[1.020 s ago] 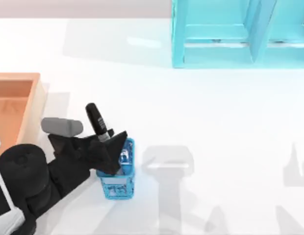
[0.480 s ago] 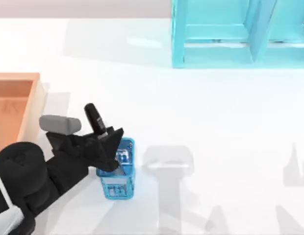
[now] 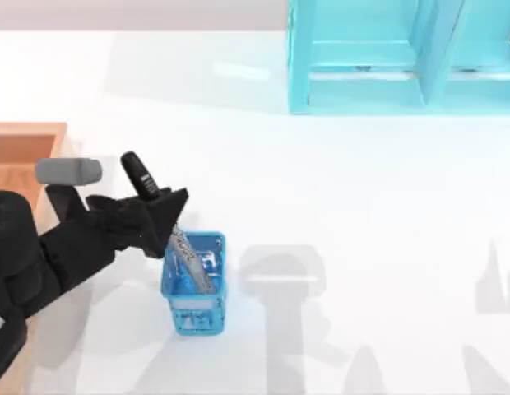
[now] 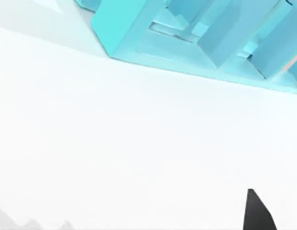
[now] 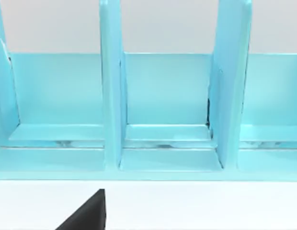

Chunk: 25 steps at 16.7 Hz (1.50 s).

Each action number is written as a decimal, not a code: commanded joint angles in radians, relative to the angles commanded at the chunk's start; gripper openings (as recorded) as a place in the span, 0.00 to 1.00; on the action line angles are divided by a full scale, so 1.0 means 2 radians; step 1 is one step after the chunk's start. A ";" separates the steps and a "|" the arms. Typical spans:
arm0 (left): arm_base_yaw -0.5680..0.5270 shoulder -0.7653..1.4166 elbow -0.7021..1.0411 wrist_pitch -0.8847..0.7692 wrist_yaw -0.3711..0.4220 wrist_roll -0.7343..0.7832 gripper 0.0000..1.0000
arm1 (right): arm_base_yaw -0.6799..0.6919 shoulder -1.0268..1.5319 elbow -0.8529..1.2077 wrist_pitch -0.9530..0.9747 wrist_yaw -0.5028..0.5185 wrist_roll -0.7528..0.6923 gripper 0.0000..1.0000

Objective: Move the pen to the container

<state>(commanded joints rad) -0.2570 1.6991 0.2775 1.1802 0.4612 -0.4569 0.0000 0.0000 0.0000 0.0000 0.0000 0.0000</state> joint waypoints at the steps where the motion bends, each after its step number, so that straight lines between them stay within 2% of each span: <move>1: 0.012 -0.018 0.007 -0.023 0.014 0.006 0.00 | 0.000 0.000 0.000 0.000 0.000 0.000 1.00; 11: 0.136 -0.170 0.061 -0.241 0.145 0.039 0.00 | 0.000 0.000 0.000 0.000 0.000 0.000 1.00; 19: 0.255 -0.317 0.107 -0.466 0.257 0.078 0.00 | 0.000 0.000 0.000 0.000 0.000 0.000 1.00; 21: 0.273 -0.335 0.113 -0.487 0.270 0.084 0.00 | 0.000 0.000 0.000 0.000 0.000 0.000 1.00; 25: 0.276 -0.338 0.114 -0.489 0.271 0.085 0.00 | 0.000 0.000 0.000 0.000 0.000 0.000 1.00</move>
<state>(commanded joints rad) 0.2948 1.0240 0.5060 0.2019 1.0040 -0.2869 0.0000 0.0000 0.0000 0.0000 0.0000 0.0000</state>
